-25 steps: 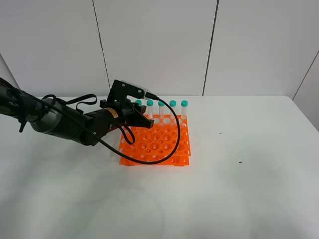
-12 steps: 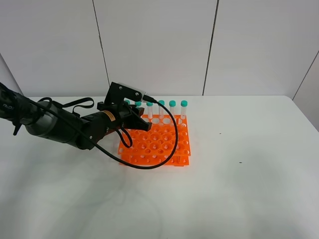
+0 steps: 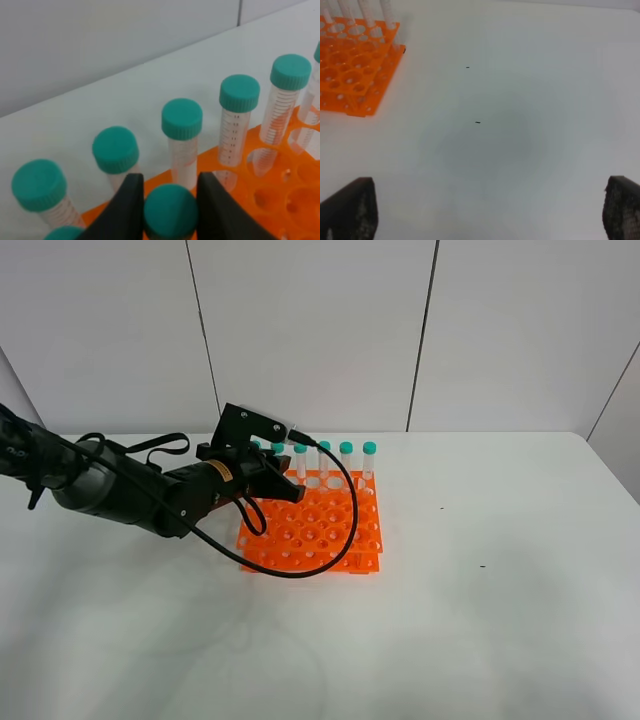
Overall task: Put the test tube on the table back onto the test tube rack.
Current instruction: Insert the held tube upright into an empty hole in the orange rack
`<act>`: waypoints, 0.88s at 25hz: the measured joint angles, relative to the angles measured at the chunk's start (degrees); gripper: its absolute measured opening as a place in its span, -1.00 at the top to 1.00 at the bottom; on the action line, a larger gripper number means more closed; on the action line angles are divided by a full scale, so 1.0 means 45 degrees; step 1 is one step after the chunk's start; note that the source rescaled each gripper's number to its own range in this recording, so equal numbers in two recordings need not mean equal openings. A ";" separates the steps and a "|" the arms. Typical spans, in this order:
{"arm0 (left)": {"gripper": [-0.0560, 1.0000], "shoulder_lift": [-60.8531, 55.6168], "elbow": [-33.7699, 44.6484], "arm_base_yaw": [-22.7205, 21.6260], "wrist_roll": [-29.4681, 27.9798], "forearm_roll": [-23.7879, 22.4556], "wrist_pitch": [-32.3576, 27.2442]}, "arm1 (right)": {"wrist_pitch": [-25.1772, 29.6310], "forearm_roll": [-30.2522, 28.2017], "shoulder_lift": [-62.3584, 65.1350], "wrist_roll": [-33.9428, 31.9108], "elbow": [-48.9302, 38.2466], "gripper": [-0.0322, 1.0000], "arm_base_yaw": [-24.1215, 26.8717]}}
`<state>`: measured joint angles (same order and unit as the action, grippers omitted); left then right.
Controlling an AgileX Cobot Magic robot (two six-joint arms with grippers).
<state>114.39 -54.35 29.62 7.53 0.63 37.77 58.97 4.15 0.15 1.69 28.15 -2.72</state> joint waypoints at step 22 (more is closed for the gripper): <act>0.88 0.0339 -0.0323 -0.0095 -0.0025 0.0427 0.0239 | 0.0000 0.0000 0.0000 0.0000 0.0000 -1.00 0.0000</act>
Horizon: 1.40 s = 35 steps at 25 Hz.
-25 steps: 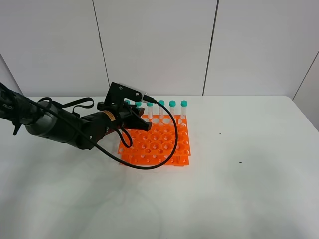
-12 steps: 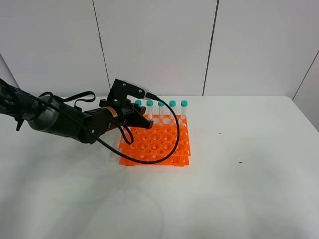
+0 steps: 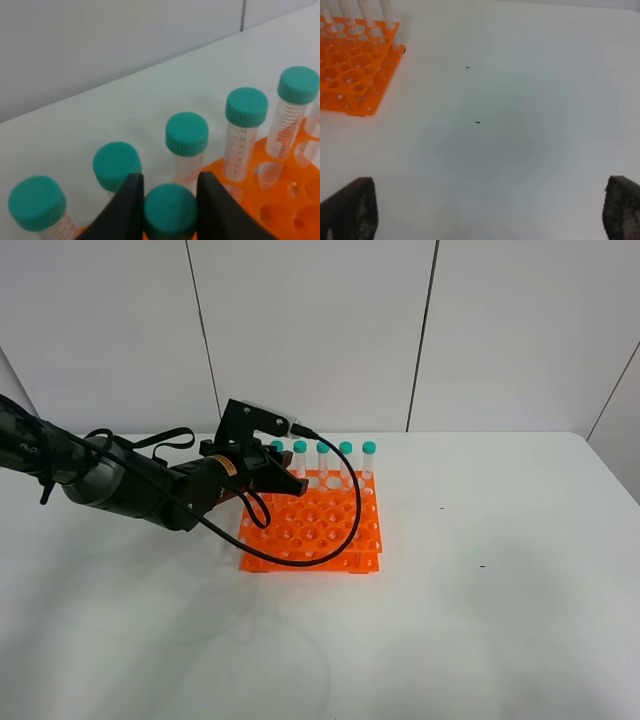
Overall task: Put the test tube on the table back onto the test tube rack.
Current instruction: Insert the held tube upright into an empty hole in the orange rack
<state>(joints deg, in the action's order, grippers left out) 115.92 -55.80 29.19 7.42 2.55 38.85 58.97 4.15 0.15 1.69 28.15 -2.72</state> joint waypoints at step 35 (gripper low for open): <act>0.88 -0.0316 0.0139 -0.0014 0.0054 0.0544 -0.1075 | 0.0000 0.0000 0.0000 0.0000 0.0000 -1.00 0.0000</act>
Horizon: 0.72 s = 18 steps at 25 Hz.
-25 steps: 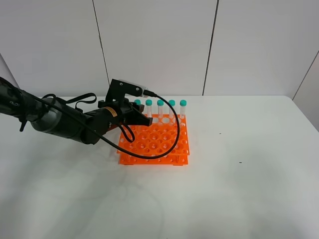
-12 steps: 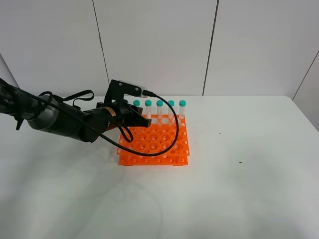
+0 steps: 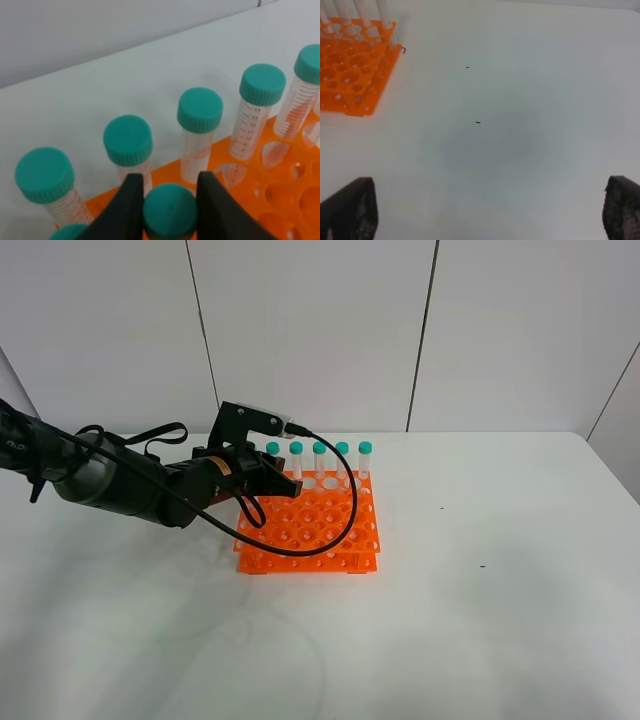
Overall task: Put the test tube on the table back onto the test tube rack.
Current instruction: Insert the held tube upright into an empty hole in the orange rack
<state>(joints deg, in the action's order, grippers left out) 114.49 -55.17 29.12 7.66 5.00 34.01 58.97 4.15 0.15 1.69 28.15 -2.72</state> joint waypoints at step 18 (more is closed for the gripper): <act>0.84 -0.0079 0.0080 0.0000 0.0139 0.0000 0.0091 | 0.0000 0.0000 0.0000 0.0000 0.0000 -1.00 0.0000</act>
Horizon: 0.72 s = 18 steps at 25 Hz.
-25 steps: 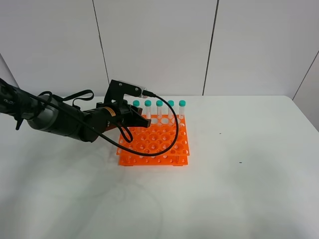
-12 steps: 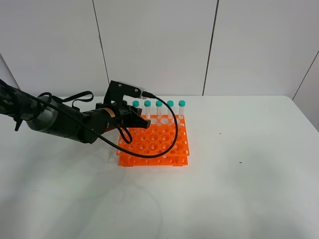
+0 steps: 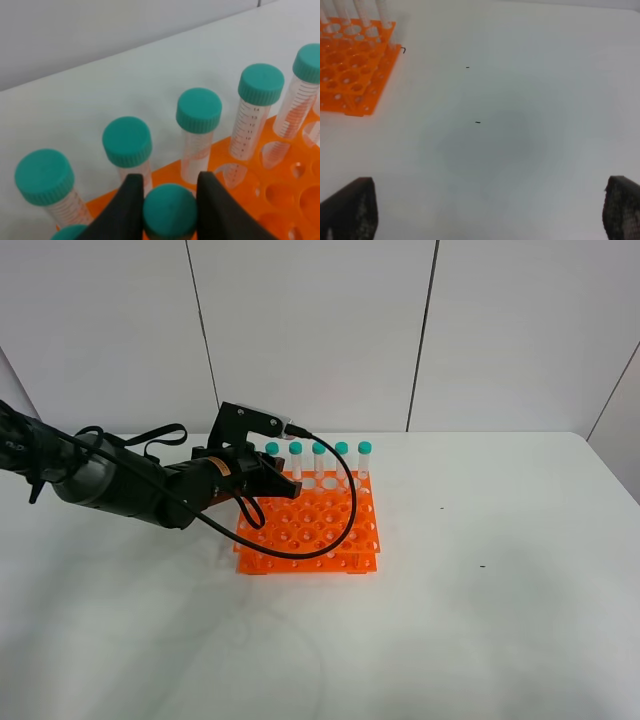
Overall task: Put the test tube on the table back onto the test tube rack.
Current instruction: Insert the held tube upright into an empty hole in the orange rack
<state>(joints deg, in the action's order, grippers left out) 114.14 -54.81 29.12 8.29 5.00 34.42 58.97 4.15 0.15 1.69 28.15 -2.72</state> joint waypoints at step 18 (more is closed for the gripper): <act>-0.31 -0.1344 0.0106 -0.0024 0.0118 -0.0052 -0.0431 | 0.0000 0.0040 0.0000 0.0000 0.0000 -1.00 0.0000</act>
<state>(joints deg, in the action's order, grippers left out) 108.09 -54.34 29.02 8.82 4.77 32.48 58.97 4.33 0.15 1.69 28.15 -2.72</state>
